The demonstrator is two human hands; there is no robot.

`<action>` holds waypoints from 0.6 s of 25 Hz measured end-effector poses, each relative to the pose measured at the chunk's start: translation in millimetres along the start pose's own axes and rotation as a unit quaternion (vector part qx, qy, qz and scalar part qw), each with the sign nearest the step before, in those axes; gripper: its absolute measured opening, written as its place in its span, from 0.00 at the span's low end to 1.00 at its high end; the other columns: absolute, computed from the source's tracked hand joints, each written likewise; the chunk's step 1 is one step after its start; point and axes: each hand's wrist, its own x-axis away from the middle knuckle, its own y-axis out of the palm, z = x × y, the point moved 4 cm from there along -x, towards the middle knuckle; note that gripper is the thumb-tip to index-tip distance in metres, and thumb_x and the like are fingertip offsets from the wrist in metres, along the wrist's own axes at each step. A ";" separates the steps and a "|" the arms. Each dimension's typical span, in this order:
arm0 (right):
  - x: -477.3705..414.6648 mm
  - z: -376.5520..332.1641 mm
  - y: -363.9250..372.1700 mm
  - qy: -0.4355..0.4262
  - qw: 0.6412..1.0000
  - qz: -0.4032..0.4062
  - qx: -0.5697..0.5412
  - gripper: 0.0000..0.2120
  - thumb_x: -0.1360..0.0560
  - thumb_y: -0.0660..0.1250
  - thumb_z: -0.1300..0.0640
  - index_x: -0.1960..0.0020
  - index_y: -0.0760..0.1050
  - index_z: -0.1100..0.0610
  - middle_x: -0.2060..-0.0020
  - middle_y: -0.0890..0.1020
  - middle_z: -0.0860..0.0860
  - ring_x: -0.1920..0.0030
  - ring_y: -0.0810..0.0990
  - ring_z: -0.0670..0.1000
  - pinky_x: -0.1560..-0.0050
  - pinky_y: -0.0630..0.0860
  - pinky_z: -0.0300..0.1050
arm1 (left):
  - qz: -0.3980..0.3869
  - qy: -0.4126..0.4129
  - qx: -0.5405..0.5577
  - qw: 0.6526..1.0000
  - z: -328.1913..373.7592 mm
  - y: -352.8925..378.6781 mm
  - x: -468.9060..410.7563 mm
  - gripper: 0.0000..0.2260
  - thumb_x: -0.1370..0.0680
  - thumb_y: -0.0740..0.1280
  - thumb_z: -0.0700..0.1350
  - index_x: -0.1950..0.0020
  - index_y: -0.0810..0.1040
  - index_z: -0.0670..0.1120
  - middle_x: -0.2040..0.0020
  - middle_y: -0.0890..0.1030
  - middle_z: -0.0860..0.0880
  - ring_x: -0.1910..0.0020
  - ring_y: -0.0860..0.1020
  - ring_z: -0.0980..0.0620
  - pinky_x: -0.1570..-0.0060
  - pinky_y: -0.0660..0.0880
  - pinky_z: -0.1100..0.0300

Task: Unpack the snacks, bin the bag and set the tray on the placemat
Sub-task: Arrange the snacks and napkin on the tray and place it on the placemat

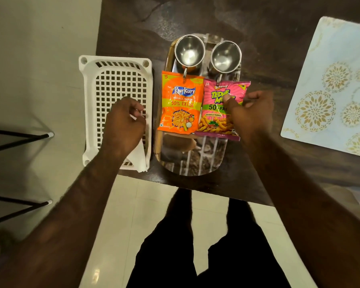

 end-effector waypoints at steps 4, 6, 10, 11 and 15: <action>56.9 -38.5 -3.4 -0.108 0.993 -0.044 0.020 0.07 0.27 0.69 0.58 0.51 0.77 0.49 0.64 0.78 0.47 0.62 0.78 0.47 0.55 0.78 0.49 | 0.020 -0.089 -0.078 0.993 -45.5 -31.9 -9.1 0.12 0.26 0.69 0.40 0.43 0.77 0.46 0.45 0.80 0.45 0.49 0.78 0.47 0.48 0.77 0.52; 82.8 -49.0 25.8 -0.129 0.975 -0.176 0.033 0.09 0.24 0.69 0.63 0.53 0.79 0.48 0.65 0.81 0.48 0.65 0.79 0.45 0.60 0.77 0.44 | -0.024 -0.132 -0.107 0.985 -65.6 -35.0 -6.9 0.16 0.28 0.72 0.45 0.42 0.75 0.47 0.42 0.78 0.43 0.47 0.79 0.42 0.47 0.79 0.47; 125.7 -58.6 99.4 -0.159 0.915 -0.355 0.111 0.10 0.20 0.67 0.59 0.40 0.80 0.52 0.48 0.86 0.47 0.50 0.84 0.48 0.45 0.81 0.48 | -0.065 -0.143 -0.092 0.983 -86.1 -28.7 4.8 0.23 0.31 0.73 0.50 0.39 0.72 0.47 0.42 0.77 0.43 0.47 0.80 0.40 0.47 0.81 0.42; 132.4 -61.2 114.5 -0.152 0.905 -0.374 0.133 0.13 0.20 0.68 0.56 0.35 0.78 0.52 0.44 0.86 0.49 0.46 0.83 0.51 0.42 0.80 0.49 | -0.052 -0.128 -0.091 0.986 -90.8 -27.6 5.2 0.22 0.30 0.74 0.47 0.39 0.72 0.46 0.42 0.77 0.43 0.46 0.79 0.41 0.45 0.80 0.43; 143.0 -72.0 152.8 -0.165 0.885 -0.357 0.249 0.22 0.20 0.69 0.50 0.29 0.72 0.57 0.37 0.83 0.54 0.38 0.82 0.59 0.46 0.76 0.47 | -0.023 -0.096 -0.074 0.992 -102.8 -25.3 2.6 0.19 0.28 0.75 0.43 0.39 0.74 0.44 0.43 0.78 0.44 0.46 0.78 0.43 0.42 0.78 0.45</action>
